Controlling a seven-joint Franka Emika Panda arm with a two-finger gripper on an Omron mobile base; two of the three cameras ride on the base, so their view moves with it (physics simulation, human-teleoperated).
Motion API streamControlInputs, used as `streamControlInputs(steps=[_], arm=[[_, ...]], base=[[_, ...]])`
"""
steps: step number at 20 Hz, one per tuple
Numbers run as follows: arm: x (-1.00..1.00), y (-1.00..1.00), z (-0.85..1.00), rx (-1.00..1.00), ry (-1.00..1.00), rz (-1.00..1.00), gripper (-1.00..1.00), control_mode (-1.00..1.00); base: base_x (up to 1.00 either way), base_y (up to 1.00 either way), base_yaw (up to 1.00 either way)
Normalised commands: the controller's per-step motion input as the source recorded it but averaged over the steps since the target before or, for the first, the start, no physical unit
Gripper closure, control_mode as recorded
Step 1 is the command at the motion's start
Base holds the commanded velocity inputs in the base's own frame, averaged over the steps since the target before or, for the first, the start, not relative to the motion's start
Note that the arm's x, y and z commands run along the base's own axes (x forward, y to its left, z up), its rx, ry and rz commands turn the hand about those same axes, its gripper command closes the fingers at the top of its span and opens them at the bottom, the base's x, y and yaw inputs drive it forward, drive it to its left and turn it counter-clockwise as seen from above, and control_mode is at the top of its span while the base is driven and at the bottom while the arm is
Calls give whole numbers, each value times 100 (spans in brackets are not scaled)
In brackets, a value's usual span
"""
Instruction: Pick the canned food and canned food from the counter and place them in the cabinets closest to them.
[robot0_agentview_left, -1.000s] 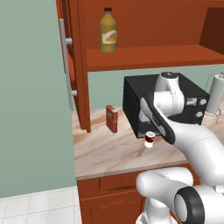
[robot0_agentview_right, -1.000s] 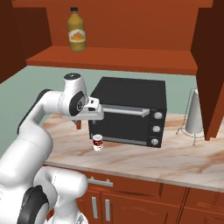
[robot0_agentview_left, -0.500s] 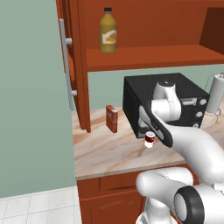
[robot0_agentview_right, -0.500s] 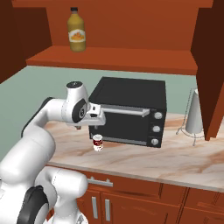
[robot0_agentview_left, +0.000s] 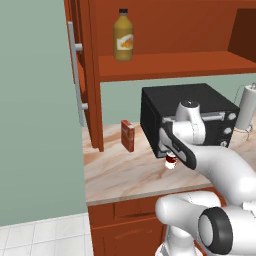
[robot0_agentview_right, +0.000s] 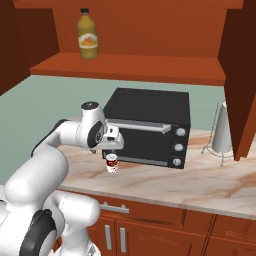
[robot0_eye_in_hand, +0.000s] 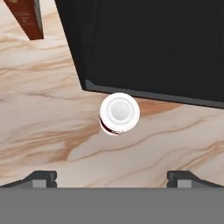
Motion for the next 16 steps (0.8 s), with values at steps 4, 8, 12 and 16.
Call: streamControlInputs(steps=[4, 8, 12, 16], arm=[[6, -11, -23, 0, -1, 0, -100, -100], [2, -10, -18, 0, -7, 0, -100, -100], [0, -4, -8, 0, -13, 0, -100, -100], [0, 0, -3, 0, -12, 0, -100, -100]], base=[[0, 0, 0], [0, 0, 0], [0, 0, 0], [0, 0, 0]])
